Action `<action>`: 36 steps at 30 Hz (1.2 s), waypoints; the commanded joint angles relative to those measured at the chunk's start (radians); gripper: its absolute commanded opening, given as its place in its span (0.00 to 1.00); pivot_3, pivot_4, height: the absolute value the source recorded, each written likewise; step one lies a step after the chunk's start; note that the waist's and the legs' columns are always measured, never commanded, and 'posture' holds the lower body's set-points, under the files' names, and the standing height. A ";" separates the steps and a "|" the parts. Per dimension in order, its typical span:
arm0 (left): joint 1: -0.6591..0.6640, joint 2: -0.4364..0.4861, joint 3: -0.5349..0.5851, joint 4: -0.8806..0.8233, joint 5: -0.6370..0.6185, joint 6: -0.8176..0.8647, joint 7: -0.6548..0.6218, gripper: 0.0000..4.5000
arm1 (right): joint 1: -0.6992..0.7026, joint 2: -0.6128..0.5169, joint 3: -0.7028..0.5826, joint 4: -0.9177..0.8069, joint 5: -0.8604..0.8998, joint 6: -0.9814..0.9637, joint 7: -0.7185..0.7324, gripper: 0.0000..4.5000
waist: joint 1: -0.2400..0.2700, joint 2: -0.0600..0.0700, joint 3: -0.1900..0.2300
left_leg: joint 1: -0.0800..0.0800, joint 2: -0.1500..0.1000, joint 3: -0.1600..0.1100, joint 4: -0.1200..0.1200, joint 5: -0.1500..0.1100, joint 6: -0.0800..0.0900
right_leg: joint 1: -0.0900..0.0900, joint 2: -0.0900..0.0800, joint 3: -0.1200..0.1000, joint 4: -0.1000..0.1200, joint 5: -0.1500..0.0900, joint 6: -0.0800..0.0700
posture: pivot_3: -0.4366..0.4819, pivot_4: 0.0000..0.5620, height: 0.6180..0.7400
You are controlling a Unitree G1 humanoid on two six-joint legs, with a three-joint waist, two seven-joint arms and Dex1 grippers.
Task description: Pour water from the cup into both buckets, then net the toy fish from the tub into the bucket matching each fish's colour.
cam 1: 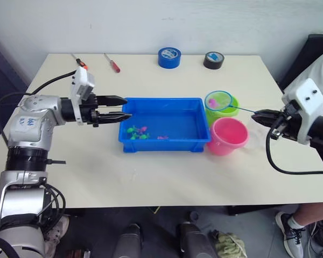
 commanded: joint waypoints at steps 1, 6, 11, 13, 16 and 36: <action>-0.053 -0.016 -0.007 0.077 0.031 -0.060 -0.042 0.67 | 0.063 -0.030 -0.091 -0.088 0.001 -0.007 -0.024 0.00 | -0.004 0.000 0.000 | 0.000 -0.001 0.000 0.000 0.000 0.000 | 0.000 0.000 0.001 0.000 0.000 0.000 | 0.48 0.27 0.95; -0.123 -0.067 -0.025 0.199 0.073 -0.123 -0.081 0.67 | 0.261 -0.050 -0.131 -0.163 -0.091 -0.081 -0.069 0.00 | 0.003 0.000 0.000 | 0.000 -0.001 0.000 0.000 0.000 0.000 | 0.000 0.001 -0.001 0.001 0.000 0.000 | 0.48 0.27 0.95; -0.160 -0.088 -0.023 0.268 0.100 -0.159 -0.107 0.67 | 0.360 -0.061 -0.079 -0.185 -0.201 -0.196 -0.132 0.00 | 0.000 0.000 0.000 | 0.000 -0.002 0.000 0.001 0.000 0.000 | 0.001 0.000 0.001 0.000 0.001 0.002 | 0.48 0.27 0.95; -0.166 -0.094 -0.022 0.280 0.107 -0.165 -0.115 0.67 | 0.388 -0.061 -0.045 -0.189 -0.256 -0.255 -0.162 0.00 | 0.001 0.000 0.000 | 0.000 -0.002 0.000 0.001 0.000 0.000 | 0.001 0.000 0.001 0.000 0.001 0.002 | 0.48 0.27 0.95; -0.171 -0.097 -0.021 0.291 0.114 -0.170 -0.122 0.67 | 0.424 -0.068 -0.008 -0.193 -0.335 -0.347 -0.193 0.00 | 0.001 0.000 0.000 | 0.000 -0.002 0.000 0.001 0.000 0.000 | 0.001 0.001 0.001 0.000 0.001 0.002 | 0.48 0.27 0.95; -0.129 -0.091 0.000 0.263 0.119 -0.160 -0.120 0.67 | 0.640 -0.015 0.031 -0.060 -0.932 -0.919 -0.498 0.00 | 0.001 0.000 0.000 | 0.001 -0.003 0.000 0.003 0.000 0.000 | 0.001 0.001 0.001 0.002 0.001 0.002 | 0.48 0.27 0.95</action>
